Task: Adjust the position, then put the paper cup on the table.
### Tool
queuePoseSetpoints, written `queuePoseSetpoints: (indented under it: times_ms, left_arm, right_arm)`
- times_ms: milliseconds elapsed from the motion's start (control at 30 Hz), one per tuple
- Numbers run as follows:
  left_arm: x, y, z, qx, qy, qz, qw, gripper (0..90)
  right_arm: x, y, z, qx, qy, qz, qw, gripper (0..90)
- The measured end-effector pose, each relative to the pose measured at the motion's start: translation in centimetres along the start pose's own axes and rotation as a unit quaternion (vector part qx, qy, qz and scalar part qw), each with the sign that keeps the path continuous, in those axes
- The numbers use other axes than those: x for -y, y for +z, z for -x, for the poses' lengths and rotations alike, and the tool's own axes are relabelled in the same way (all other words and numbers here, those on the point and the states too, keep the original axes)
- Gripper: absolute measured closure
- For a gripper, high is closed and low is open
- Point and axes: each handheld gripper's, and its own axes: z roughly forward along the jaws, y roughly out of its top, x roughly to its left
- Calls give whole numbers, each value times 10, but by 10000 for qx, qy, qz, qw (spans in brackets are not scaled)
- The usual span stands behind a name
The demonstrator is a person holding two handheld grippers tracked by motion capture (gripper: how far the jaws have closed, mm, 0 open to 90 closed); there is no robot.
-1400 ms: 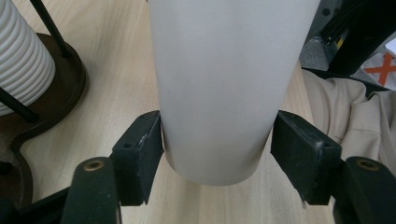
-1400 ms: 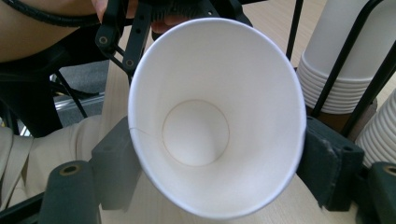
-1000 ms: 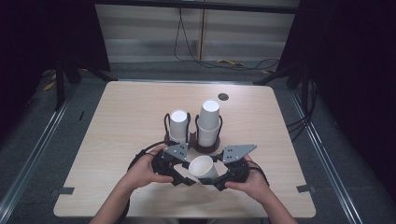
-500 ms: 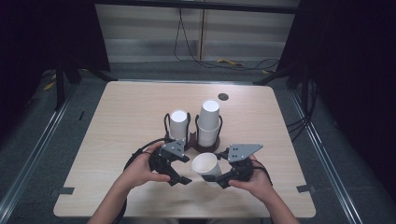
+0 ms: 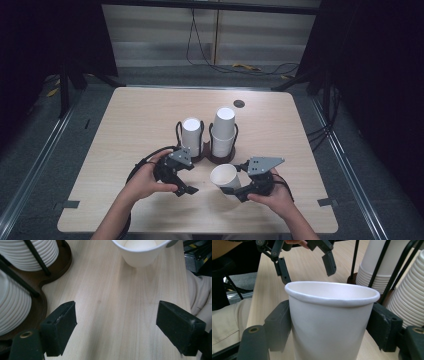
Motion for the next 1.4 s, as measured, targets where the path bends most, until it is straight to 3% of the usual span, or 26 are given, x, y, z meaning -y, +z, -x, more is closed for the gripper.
queuePoseSetpoints:
  times_ms: [367, 433, 533, 800, 1033, 1400]
  left_arm:
    - [16, -10, -9, -209, -217, -71, 9995, 164]
    - [17, -11, -9, -183, -112, -106, 9997, 164]
    - [18, -9, -9, -156, -126, -114, 9997, 164]
    - [21, -9, -9, -256, -236, -128, 9993, 164]
    - [21, -10, -9, -238, -147, -186, 9994, 164]
    - [22, -12, -9, -312, -237, -142, 9991, 165]
  right_arm:
    - [14, -2, 7, 214, 84, 82, 9997, 256]
    - [16, -2, 7, 239, 102, 80, 9996, 255]
    - [20, -4, 7, 276, 114, 75, 9995, 251]
    - [26, -7, 9, 245, 202, 151, 9994, 242]
    - [31, -12, 10, 249, 286, 188, 9991, 234]
    - [35, -15, 9, 190, 300, 144, 9993, 231]
